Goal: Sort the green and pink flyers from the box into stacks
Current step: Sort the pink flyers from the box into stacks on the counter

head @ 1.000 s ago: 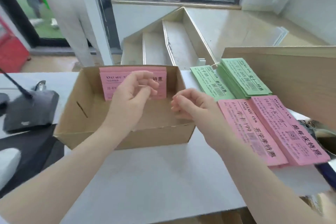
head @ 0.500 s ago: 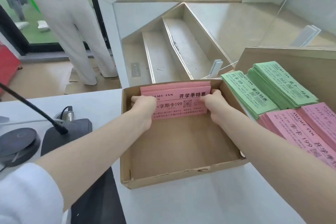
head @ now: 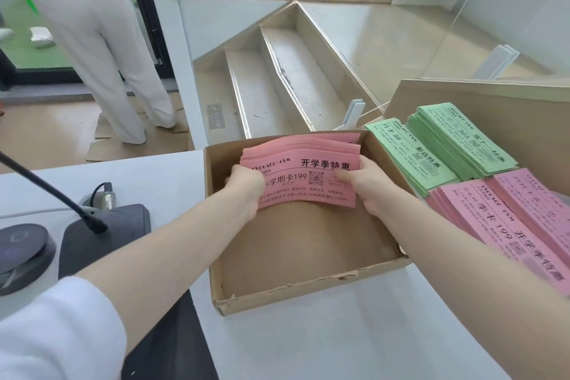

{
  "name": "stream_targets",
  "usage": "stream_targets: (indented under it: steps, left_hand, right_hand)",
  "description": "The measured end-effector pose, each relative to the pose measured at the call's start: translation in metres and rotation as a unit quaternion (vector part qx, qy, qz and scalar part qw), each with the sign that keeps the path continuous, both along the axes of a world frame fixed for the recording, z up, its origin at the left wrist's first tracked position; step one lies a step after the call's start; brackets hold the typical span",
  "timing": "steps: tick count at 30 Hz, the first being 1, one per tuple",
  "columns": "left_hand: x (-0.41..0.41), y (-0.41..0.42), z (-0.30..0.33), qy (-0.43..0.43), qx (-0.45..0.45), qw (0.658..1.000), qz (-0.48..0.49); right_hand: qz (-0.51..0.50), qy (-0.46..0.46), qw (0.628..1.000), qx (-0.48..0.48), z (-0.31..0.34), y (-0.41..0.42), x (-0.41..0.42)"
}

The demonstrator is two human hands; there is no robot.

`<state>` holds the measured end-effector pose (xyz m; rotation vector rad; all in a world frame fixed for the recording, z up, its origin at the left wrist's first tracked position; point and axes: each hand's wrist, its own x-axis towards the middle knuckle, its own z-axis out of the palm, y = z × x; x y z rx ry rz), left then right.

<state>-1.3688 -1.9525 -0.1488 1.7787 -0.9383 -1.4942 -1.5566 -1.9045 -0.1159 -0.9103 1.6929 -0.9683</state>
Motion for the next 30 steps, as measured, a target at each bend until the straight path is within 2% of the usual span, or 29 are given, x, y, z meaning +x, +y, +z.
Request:
stream_targets:
  steps: [2, 5, 9, 12, 15, 17, 20, 23, 25, 30]
  left_hand:
    - [0.002, 0.014, 0.013, 0.012, -0.025, 1.0, -0.004]
    - [0.006, 0.045, 0.038, 0.065, -0.156, 0.985, -0.026]
    - [0.008, 0.099, 0.071, 0.097, -0.348, 0.926, -0.107]
    - [0.005, 0.143, 0.084, 0.097, -0.422, 0.888, -0.154]
    - [-0.004, 0.19, 0.08, 0.048, -0.479, 0.858, -0.179]
    - [-0.011, 0.223, 0.068, 0.052, -0.49, 0.852, -0.177]
    - [-0.021, 0.266, 0.042, 0.064, -0.447, 0.874, -0.177]
    - [-0.023, 0.295, 0.01, 0.059, -0.387, 0.907, -0.155]
    - [-0.023, 0.312, -0.002, 0.068, -0.361, 0.92, -0.136]
    - [-0.025, 0.346, 0.017, 0.089, -0.388, 0.902, -0.167]
  right_hand:
    - [0.017, 0.045, 0.997, -0.053, 0.009, 0.014, -0.003]
    - [-0.01, 0.023, 0.988, -0.155, 0.026, 0.038, -0.011]
    - [-0.002, -0.051, 0.966, -0.254, 0.048, 0.08, -0.033]
    - [0.024, -0.102, 0.946, -0.307, 0.055, 0.123, -0.05]
    - [0.067, -0.148, 0.93, -0.328, 0.047, 0.171, -0.071]
    - [0.096, -0.171, 0.927, -0.321, 0.035, 0.201, -0.085]
    - [0.108, -0.188, 0.935, -0.28, 0.004, 0.234, -0.1]
    - [0.115, -0.114, 0.964, -0.212, -0.031, 0.25, -0.103]
    - [0.138, -0.091, 0.967, -0.192, -0.046, 0.256, -0.101]
    - [0.151, -0.123, 0.96, -0.202, -0.049, 0.265, -0.104]
